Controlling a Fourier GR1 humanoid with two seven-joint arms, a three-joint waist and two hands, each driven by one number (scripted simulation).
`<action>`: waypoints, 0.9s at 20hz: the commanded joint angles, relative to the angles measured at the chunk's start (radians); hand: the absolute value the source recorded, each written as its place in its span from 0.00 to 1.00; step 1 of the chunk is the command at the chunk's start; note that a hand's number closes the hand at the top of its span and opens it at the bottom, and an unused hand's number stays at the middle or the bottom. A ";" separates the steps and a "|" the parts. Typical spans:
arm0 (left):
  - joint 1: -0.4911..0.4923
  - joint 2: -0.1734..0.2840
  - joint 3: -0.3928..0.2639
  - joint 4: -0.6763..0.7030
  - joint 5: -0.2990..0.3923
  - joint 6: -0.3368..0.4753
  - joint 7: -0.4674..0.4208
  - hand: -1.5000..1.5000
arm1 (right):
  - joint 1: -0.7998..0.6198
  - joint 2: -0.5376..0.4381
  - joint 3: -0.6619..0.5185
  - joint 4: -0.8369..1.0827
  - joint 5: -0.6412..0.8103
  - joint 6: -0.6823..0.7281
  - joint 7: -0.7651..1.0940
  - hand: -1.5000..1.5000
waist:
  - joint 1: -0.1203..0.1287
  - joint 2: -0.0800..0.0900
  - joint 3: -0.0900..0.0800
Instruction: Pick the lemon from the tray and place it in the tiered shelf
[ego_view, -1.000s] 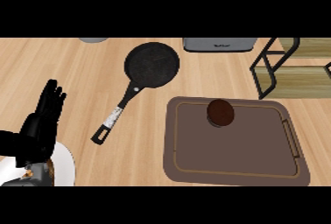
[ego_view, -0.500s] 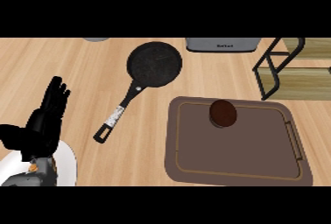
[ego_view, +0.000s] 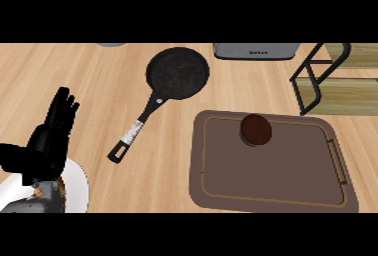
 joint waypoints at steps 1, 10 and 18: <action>0.032 0.007 -0.006 -0.053 -0.010 -0.010 0.030 0.50 | -0.100 0.012 0.035 0.208 0.056 -0.117 -0.118 1.00 | 0.008 0.001 0.000; -0.048 -0.020 -0.004 0.019 -0.037 0.006 0.026 0.50 | -0.286 -0.048 0.043 0.588 0.082 -0.193 -0.285 1.00 | 0.006 0.003 0.000; -0.053 -0.019 0.007 0.035 -0.026 -0.015 0.000 0.50 | -0.405 -0.042 0.012 0.827 0.042 -0.199 -0.325 0.00 | 0.013 0.006 0.001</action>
